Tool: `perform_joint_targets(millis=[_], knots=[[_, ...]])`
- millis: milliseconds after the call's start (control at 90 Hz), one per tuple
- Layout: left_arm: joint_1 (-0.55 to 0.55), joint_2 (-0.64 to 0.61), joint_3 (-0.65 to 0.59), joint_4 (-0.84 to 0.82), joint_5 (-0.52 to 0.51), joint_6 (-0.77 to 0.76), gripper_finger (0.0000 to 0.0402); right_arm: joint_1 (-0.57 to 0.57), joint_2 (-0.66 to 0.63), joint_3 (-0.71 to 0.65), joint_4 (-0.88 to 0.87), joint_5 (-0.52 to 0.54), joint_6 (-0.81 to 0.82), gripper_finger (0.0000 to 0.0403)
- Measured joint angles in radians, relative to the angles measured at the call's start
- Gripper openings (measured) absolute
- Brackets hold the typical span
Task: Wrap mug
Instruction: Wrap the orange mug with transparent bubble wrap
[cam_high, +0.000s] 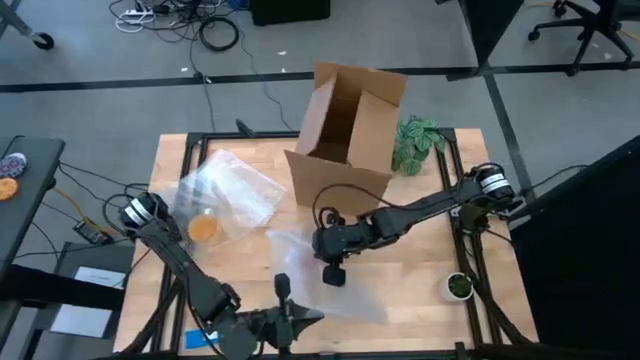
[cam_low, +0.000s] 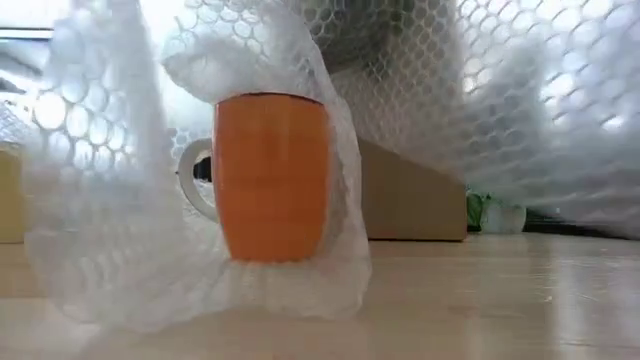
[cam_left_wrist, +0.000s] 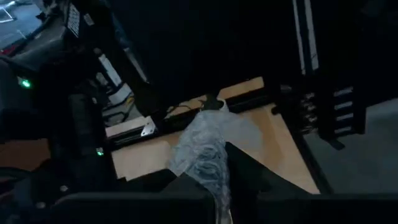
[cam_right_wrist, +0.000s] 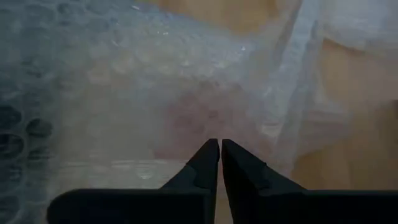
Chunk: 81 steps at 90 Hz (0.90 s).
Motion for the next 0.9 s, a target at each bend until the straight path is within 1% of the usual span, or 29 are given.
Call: perform_joint_targets(millis=[78,222,356,456,567,700,800,900], knots=[[0.008,0.000,-0.011,-0.001,-0.001,-0.027,0.0002,0.000,0.000,0.000,0.000,0.000,0.014,0.0000],[0.019,0.000,-0.012,-0.002,0.010,-0.032,0.0002,0.007,0.001,0.000,0.018,-0.010,0.015,0.0000],[0.030,0.000,-0.012,-0.001,0.014,-0.033,0.0002,0.016,0.001,0.000,0.078,-0.065,-0.003,0.0000],[0.041,0.000,-0.012,-0.002,0.016,-0.044,0.0010,0.024,0.001,0.000,0.095,-0.070,-0.010,0.0000],[0.054,0.001,-0.013,-0.002,0.059,-0.058,0.0036,0.025,0.001,0.000,0.095,-0.068,-0.010,0.0000],[0.063,0.001,-0.013,-0.006,0.086,-0.078,0.0080,0.024,0.001,-0.001,0.120,-0.098,-0.012,0.0000],[0.068,0.001,-0.013,-0.006,0.121,-0.078,0.0113,0.025,0.001,-0.001,0.181,-0.145,-0.021,0.0000],[0.074,0.001,-0.013,-0.006,0.122,-0.078,0.0140,0.025,0.001,-0.001,0.221,-0.193,-0.037,0.0000]])
